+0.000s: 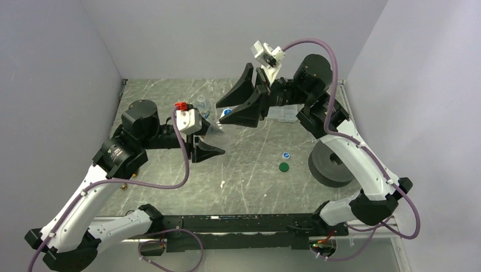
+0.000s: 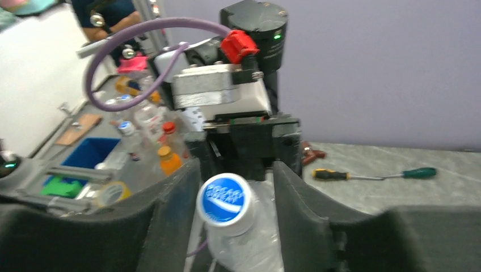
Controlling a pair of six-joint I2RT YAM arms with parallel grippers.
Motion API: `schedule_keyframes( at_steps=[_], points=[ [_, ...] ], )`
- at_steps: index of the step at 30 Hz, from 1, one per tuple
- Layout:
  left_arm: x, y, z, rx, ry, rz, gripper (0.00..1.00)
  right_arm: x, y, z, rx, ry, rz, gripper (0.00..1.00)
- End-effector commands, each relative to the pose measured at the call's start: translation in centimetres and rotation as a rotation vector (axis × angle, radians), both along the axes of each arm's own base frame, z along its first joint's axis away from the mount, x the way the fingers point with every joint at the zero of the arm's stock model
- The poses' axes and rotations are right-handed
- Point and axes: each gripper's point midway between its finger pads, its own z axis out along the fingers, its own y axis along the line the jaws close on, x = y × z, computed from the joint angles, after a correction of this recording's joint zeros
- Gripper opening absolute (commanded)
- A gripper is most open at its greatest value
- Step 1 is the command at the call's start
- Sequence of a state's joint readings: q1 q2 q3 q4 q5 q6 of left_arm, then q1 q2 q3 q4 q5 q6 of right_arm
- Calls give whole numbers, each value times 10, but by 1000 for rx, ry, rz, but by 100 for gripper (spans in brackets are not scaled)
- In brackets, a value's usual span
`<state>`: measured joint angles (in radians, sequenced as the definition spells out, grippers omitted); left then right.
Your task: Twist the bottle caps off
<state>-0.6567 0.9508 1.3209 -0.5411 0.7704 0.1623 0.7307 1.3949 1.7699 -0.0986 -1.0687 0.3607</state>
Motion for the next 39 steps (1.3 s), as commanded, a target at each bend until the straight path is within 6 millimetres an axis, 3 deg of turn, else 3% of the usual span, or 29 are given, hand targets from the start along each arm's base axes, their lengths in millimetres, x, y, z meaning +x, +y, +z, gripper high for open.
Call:
schedule_keyframes(
  at_steps=[1,3,5,9,12,15,19,28,35,39],
  points=[
    [-6,0,16,-30,-76,-26,22,32,-1,14,23,0,-234,71],
    [9,2,14,-19,-99,47,21,60,-5,13,19,54,-407,90],
    [26,6,12,-7,-125,138,21,79,-12,15,28,95,-536,98],
    [60,19,8,20,-190,322,19,94,-26,19,92,184,-692,100],
    [86,31,3,53,-206,466,19,93,-24,18,99,210,-770,98],
    [103,41,0,80,-220,562,17,96,-21,17,85,228,-869,88],
    [107,41,4,72,-230,581,17,115,-19,4,48,278,-988,70],
    [109,44,4,75,-231,596,17,119,-2,1,40,310,-962,56],
    [111,43,3,76,-230,602,17,117,8,-3,27,321,-921,58],
    [111,43,3,74,-228,604,17,114,10,-5,31,327,-904,68]
  ],
)
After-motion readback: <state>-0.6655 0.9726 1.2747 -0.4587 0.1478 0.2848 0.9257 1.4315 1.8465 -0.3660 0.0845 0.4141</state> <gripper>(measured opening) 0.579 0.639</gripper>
